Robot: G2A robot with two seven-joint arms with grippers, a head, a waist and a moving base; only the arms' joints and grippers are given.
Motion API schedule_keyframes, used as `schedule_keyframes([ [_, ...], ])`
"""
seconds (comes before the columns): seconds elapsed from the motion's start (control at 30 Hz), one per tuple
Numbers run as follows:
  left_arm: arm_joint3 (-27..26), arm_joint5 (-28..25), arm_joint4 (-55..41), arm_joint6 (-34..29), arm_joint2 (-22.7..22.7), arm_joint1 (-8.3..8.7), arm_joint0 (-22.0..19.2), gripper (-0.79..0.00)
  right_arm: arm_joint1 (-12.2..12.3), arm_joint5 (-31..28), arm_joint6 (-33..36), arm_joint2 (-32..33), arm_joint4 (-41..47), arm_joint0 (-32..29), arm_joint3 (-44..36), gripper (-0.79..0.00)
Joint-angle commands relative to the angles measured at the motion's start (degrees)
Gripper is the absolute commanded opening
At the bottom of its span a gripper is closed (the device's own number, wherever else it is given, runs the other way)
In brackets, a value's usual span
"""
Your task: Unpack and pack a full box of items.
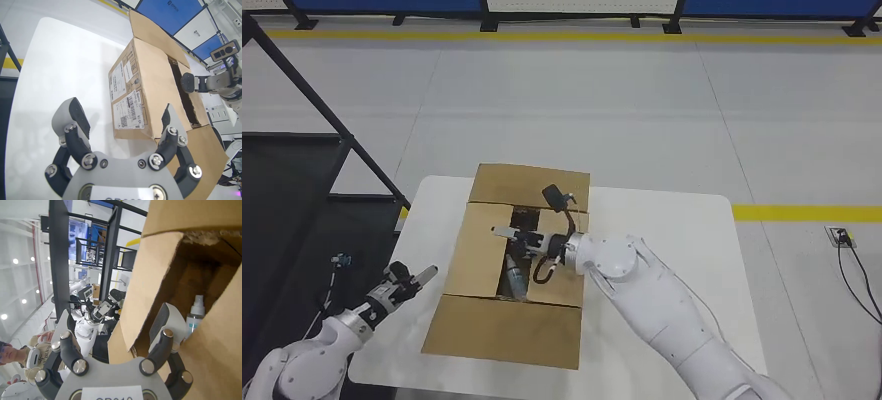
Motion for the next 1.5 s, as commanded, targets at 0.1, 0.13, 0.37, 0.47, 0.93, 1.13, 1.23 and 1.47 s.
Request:
schedule_keyframes([
  [0.1,-1.9,-1.0,0.3,0.4,-0.4,0.1,1.6,0.0,-0.6,2.2,0.7,-0.8,0.5,-0.4,0.7,0.0],
  [0.13,-2.4,-1.2,0.4,0.4,-0.5,0.12,1.9,0.0,-0.8,2.0,0.6,-1.0,1.0,-0.3,1.1,0.0],
  [0.37,-4.5,-1.5,1.5,0.5,-0.1,0.2,3.2,0.0,-2.6,-1.1,0.6,-2.1,4.4,1.1,5.0,0.0],
  [0.47,-5.1,-1.8,1.8,0.4,0.2,0.23,3.4,0.0,-3.3,-3.0,1.4,-2.2,6.1,1.6,6.3,0.0],
  [0.93,-11.7,-10.7,8.7,0.1,0.5,0.78,8.0,0.0,-4.7,-10.1,5.1,0.5,14.6,2.4,6.6,0.0],
  [1.13,-12.2,-5.0,12.0,1.8,2.7,0.53,7.1,0.0,-5.6,-10.3,5.4,-0.1,15.3,2.9,6.7,0.0],
  [1.23,-11.7,-0.7,12.0,3.1,4.9,0.16,5.5,0.0,-6.1,-10.7,6.4,-0.3,16.3,3.3,7.4,0.0],
  [1.47,-10.3,3.7,11.8,5.1,7.6,-0.34,3.0,0.0,-7.2,-12.8,8.7,-0.6,18.5,4.3,9.5,0.0],
])
